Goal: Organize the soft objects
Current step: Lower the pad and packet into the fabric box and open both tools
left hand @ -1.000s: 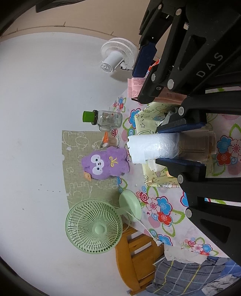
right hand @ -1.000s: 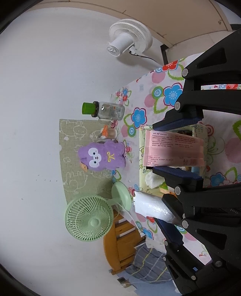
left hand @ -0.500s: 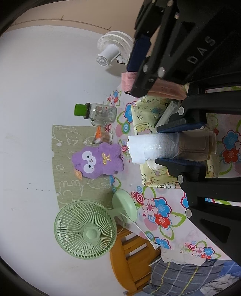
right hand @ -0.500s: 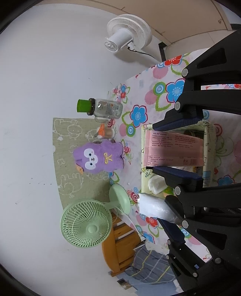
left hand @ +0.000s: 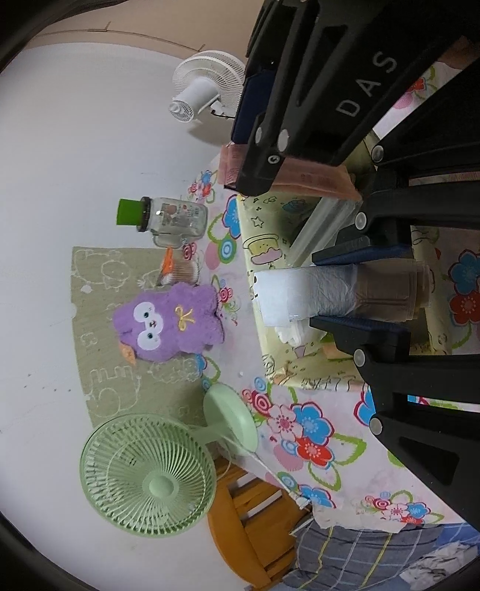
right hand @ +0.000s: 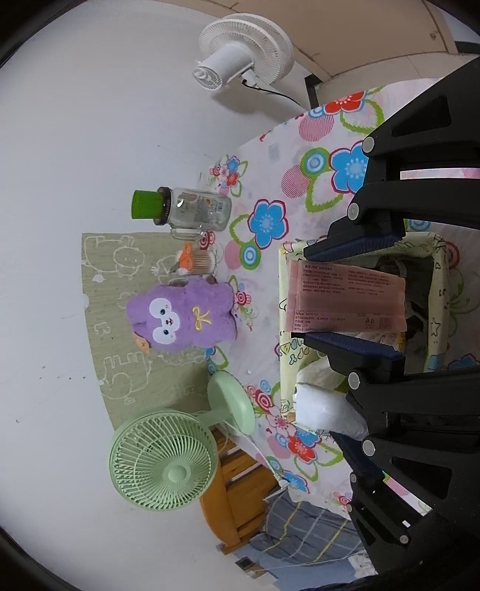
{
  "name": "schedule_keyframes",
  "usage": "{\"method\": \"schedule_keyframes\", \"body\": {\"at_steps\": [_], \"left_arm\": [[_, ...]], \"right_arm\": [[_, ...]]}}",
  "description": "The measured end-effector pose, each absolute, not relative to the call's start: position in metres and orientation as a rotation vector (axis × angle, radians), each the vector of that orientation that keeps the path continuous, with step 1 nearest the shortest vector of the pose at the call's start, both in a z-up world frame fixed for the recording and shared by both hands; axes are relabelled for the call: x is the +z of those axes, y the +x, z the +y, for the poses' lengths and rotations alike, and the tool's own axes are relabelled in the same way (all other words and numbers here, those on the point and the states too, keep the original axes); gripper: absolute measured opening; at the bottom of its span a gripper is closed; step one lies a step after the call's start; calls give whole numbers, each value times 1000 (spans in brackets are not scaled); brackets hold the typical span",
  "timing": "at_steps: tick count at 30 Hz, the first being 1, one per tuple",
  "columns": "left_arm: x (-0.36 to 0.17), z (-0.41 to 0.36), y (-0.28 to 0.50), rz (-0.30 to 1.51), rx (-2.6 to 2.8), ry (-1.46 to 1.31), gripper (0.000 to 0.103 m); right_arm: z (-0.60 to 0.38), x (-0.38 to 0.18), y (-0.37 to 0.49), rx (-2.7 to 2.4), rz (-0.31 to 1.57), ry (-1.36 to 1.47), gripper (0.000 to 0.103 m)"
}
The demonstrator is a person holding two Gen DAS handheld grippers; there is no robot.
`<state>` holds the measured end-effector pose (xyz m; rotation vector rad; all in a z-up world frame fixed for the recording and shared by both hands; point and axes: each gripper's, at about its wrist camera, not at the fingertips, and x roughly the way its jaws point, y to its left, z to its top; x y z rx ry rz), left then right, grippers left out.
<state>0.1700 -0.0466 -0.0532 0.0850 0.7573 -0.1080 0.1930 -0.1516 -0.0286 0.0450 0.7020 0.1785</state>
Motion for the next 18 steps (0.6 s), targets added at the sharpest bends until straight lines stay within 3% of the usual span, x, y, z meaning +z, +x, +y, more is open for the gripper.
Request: {"method": "schedule_keyframes", "body": {"at_steps": [5, 11, 14, 18], "left_arm": [[-64, -46, 179, 787, -121, 78, 29], [-72, -44, 186, 796, -129, 78, 43], [-75, -42, 190, 803, -132, 69, 56], [-81, -39, 195, 815, -132, 58, 62]], "right_arm": [[-147, -36, 204, 185, 722, 37, 42], [-141, -48, 218, 191, 752, 35, 42], [-137, -54, 225, 195, 771, 36, 42], [-133, -61, 232, 196, 796, 29, 43]]}}
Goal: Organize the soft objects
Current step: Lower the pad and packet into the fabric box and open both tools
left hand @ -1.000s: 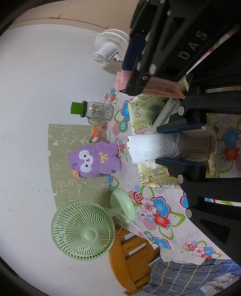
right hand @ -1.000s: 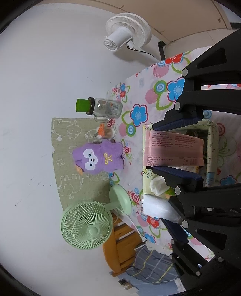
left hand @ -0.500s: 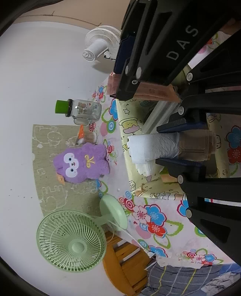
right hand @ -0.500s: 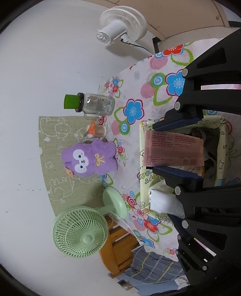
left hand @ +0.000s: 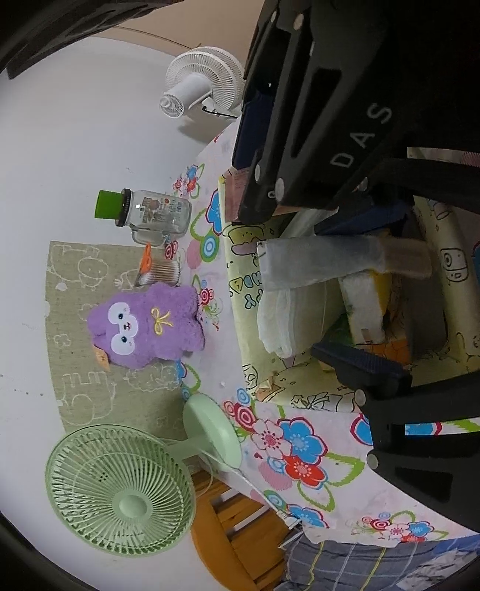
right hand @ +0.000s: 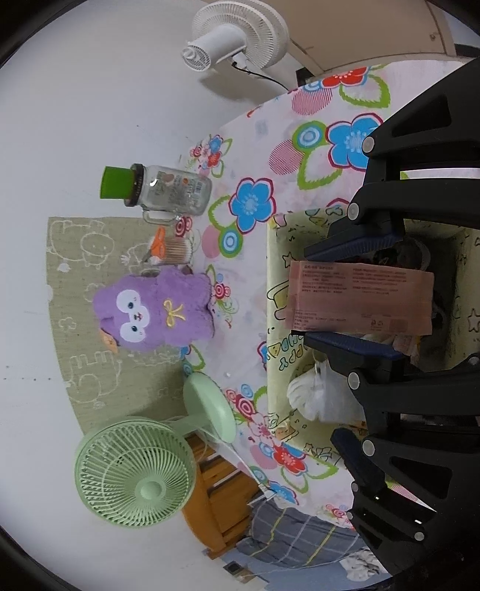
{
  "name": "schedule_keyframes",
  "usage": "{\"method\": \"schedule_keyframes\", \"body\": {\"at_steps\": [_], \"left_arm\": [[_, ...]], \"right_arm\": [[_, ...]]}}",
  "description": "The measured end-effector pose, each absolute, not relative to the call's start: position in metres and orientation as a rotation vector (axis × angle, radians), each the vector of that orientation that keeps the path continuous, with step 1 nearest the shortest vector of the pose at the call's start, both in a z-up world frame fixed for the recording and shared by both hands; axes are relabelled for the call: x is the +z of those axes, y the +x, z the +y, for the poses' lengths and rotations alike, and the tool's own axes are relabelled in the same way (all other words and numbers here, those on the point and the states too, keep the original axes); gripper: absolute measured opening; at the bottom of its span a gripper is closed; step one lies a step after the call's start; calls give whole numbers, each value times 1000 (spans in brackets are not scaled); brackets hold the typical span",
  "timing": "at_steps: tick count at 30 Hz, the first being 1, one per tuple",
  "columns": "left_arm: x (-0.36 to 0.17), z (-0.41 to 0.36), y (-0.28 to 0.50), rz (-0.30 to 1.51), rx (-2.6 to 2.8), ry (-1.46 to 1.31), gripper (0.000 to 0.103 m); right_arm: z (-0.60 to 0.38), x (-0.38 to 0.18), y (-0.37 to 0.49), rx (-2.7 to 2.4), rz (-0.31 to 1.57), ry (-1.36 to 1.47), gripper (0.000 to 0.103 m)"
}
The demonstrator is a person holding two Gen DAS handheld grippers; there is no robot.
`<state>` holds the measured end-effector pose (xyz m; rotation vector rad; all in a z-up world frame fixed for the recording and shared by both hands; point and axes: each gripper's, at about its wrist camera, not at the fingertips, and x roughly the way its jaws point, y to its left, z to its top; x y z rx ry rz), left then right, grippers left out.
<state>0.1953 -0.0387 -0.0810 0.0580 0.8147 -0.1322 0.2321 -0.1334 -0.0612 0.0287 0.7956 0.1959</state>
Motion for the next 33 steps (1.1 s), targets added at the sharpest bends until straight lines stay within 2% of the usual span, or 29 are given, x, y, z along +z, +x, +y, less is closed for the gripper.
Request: {"method": "schedule_keyframes", "body": {"at_steps": [3, 4, 5, 7, 8, 15, 33], "left_arm": [[-85, -38, 198, 826, -136, 53, 67], [-85, -37, 199, 828, -137, 51, 68], [-86, -37, 199, 830, -138, 48, 70], [-87, -36, 200, 833, -136, 44, 72], [-87, -35, 200, 833, -136, 42, 74], [-84, -36, 196, 821, -139, 49, 84], [-56, -44, 161, 752, -136, 62, 91]], "right_arm": [[-132, -67, 238, 199, 825, 34, 44], [-132, -69, 239, 197, 836, 33, 49], [-132, -71, 240, 193, 846, 32, 61], [-132, -72, 239, 186, 840, 36, 72], [-133, -72, 238, 182, 832, 38, 74], [-136, -72, 234, 165, 844, 28, 75], [-144, -51, 192, 157, 801, 24, 76]]}}
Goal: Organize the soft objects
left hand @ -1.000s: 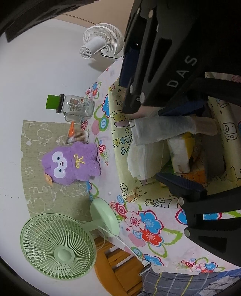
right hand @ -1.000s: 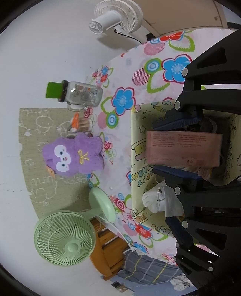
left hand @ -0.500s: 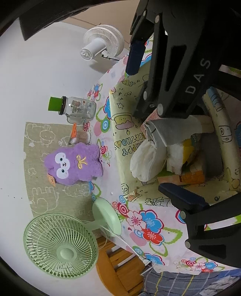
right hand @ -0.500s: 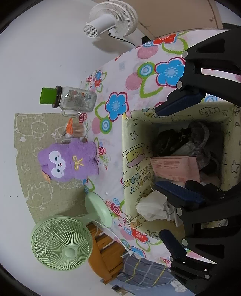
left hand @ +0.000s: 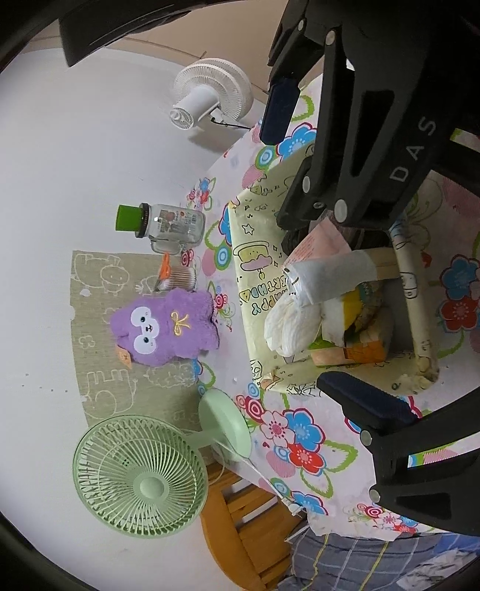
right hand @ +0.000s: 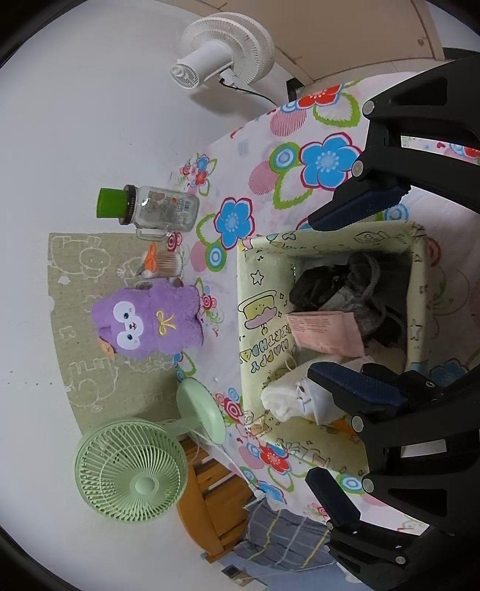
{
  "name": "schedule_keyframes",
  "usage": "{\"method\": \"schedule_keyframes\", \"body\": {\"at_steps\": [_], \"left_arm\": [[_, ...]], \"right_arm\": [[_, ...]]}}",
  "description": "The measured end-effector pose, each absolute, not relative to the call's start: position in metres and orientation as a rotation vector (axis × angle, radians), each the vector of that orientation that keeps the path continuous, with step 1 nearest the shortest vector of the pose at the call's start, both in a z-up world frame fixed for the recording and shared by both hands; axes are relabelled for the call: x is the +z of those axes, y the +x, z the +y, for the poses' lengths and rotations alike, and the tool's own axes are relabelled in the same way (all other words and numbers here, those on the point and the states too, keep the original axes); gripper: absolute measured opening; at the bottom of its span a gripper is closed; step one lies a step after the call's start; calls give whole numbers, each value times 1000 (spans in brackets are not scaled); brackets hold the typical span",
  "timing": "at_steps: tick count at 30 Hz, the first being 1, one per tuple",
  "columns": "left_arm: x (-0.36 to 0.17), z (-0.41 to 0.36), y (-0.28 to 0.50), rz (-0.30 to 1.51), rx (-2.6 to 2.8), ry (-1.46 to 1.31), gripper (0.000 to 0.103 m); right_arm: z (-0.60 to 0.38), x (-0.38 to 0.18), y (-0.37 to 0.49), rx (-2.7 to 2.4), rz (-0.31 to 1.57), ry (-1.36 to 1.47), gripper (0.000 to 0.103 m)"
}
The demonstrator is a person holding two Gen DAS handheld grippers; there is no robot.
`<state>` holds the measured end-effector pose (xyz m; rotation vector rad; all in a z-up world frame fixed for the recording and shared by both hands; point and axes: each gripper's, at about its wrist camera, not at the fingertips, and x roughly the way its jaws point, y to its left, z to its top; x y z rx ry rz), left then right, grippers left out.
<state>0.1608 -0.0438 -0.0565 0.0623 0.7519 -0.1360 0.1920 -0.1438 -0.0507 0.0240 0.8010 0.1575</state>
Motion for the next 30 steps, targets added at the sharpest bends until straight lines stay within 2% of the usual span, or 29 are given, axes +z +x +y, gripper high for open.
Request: {"method": "schedule_keyframes", "body": {"at_steps": [5, 18, 30], "left_arm": [[-49, -45, 150, 732, -135, 67, 95], [-37, -43, 118, 700, -134, 65, 102], [-33, -45, 87, 682, -147, 84, 103]], "right_arm": [[-146, -42, 177, 149, 770, 16, 84], [-150, -26, 140, 127, 717, 1, 89], [-156, -21, 104, 91, 694, -5, 91]]}}
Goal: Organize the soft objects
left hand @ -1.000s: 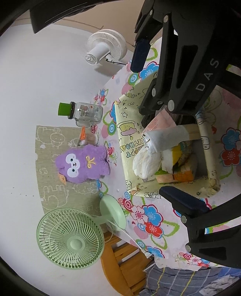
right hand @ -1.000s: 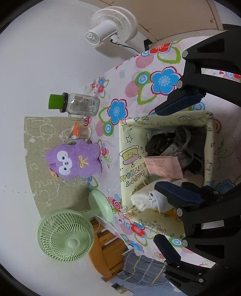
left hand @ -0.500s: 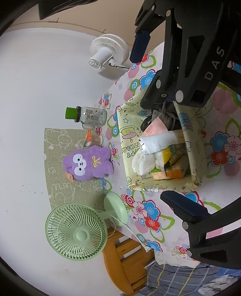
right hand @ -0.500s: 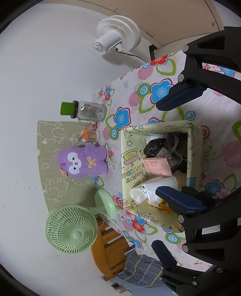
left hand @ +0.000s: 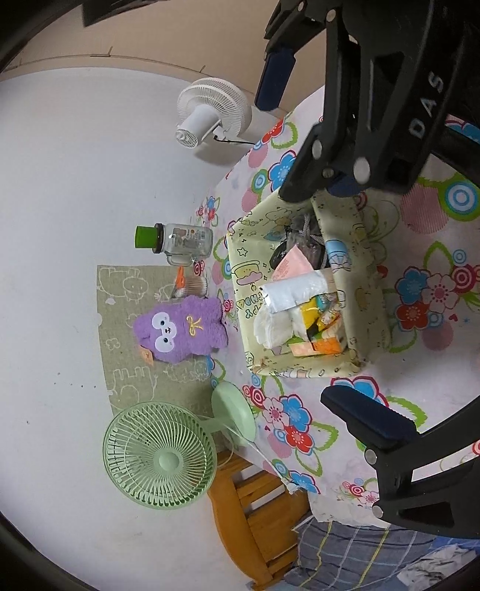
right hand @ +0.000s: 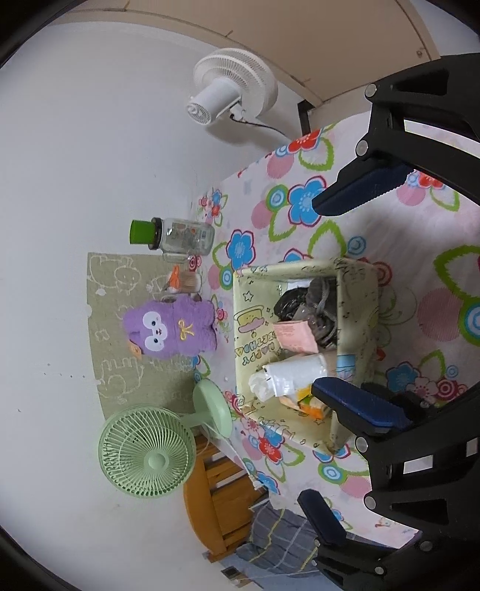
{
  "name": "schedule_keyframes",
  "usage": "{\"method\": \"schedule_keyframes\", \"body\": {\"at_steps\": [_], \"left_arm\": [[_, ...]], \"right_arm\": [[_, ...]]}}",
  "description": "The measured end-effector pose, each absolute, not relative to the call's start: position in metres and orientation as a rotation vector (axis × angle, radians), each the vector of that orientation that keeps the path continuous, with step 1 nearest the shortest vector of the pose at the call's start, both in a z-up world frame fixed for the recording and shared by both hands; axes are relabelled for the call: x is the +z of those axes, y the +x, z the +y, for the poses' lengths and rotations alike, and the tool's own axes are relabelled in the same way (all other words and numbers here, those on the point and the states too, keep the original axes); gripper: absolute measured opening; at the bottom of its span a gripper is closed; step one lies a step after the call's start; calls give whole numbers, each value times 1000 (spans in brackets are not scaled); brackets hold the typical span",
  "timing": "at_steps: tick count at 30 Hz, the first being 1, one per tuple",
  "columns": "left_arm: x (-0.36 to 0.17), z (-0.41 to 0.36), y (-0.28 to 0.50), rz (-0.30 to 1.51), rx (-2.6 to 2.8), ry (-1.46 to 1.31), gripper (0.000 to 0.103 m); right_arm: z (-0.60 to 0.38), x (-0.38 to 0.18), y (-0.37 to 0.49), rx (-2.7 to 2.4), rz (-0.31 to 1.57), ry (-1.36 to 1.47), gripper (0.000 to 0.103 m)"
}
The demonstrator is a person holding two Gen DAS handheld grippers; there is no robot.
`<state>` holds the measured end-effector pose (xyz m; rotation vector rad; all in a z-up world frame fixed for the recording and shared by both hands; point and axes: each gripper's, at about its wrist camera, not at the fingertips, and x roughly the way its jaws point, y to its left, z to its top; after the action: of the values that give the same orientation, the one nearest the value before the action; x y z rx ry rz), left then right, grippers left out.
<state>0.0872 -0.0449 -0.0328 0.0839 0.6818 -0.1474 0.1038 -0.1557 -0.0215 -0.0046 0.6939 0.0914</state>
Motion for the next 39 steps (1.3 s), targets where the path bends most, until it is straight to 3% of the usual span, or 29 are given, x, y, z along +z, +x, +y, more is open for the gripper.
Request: {"method": "schedule_keyframes", "body": {"at_steps": [39], "left_arm": [[5, -15, 7, 569, -60, 15, 103]], "right_arm": [[-187, 14, 14, 67, 542, 35, 92]]}}
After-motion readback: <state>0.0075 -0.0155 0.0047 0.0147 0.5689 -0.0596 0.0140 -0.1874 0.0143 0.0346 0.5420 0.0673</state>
